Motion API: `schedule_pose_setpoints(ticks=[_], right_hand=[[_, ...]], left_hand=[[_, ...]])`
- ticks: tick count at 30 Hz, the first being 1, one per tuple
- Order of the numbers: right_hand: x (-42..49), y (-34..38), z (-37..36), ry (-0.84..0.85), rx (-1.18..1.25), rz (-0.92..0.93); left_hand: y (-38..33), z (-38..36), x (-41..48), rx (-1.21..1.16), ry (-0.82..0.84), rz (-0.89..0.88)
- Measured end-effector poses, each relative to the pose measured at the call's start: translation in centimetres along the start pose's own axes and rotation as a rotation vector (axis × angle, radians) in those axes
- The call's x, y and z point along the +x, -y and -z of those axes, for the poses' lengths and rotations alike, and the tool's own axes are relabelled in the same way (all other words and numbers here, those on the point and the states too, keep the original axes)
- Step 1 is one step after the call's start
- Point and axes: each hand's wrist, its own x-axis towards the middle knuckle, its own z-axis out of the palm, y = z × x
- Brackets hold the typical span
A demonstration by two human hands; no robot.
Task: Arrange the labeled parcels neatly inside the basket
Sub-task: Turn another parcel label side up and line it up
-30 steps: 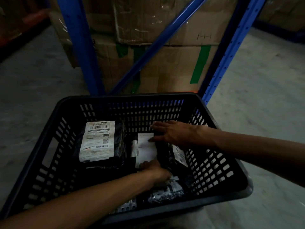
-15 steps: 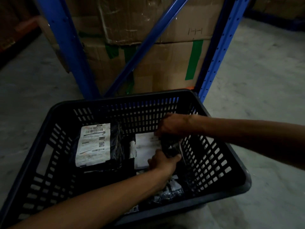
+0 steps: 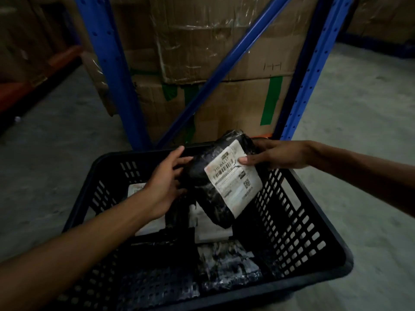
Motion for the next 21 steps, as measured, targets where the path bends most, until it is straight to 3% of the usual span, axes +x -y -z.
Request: schedule_pose_setpoints(ticks=[3,8,11,14,17,21], right_hand=[[0.8,-0.9,-0.8,-0.042,0.234,-0.053],[2.5,-3.7,-3.0,-0.236,0.389,-0.157],[3.5,-6.1,-4.5,-0.312,0.298,-0.204],[4.6,-7.7,-5.7,-0.367,0.255,-0.205],[5.9,-7.9,-6.9,-0.386,0.179,-0.218],[7.5,-7.8,-8.4,-0.340,0.069,-0.373]], left_hand=[[0.6,0.7,0.6,-0.139,-0.050,0.010],[3.0,-0.3,0.8,0.036,-0.094,-0.022],[4.2,-0.8,2.1,0.300,-0.114,-0.080],[6.1,-1.2,3.3,0.500,-0.114,0.013],[7.6,-1.6,3.8,0.596,-0.176,0.076],[8.5,-1.6,5.0,0.592,-0.234,0.151]])
